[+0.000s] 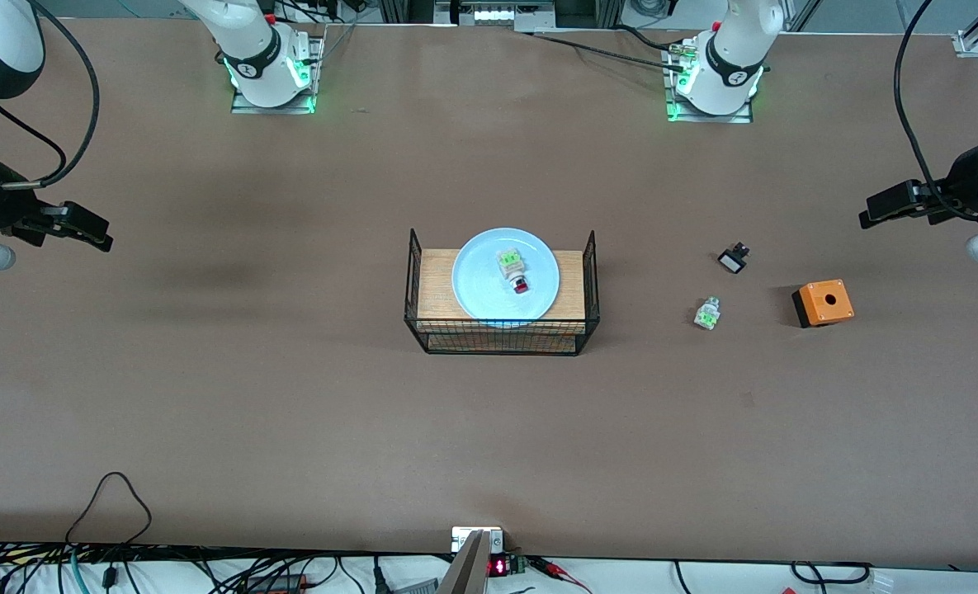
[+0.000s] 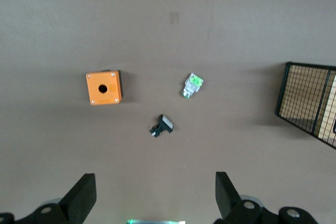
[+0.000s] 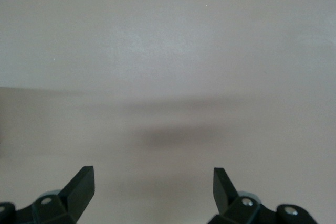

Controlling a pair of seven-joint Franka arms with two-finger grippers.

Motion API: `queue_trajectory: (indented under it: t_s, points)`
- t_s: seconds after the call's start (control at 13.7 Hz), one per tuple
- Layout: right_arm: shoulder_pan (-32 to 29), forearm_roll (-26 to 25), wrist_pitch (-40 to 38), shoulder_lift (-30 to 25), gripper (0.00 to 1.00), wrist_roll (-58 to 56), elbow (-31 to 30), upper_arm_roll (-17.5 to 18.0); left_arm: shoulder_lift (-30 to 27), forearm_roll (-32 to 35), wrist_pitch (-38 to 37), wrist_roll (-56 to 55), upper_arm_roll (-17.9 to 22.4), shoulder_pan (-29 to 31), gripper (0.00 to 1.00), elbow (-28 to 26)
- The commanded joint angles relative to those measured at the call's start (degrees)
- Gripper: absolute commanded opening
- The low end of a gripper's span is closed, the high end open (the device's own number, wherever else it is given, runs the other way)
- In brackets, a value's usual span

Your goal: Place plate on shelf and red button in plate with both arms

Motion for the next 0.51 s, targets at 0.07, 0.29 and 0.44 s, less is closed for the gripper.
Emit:
queue_trajectory:
  t_s: [0.07, 0.29, 0.44]
  points:
    - [-0.8, 1.0, 0.2, -0.6, 1.00, -0.2, -0.3, 0.4, 0.3, -0.6, -2.9, 0.0, -0.5, 0.7, 1.00, 0.8]
    - [-0.8, 1.0, 0.2, -0.6, 1.00, -0.5, -0.3, 0.4, 0.8, -0.6, -2.9, 0.4, -0.4, 0.9, 1.00, 2.4]
    - [-0.8, 1.1, 0.2, -0.5, 1.00, -0.5, -0.3, 0.4, 1.3, -0.5, -2.8, 0.7, -0.4, 0.7, 1.00, 2.5]
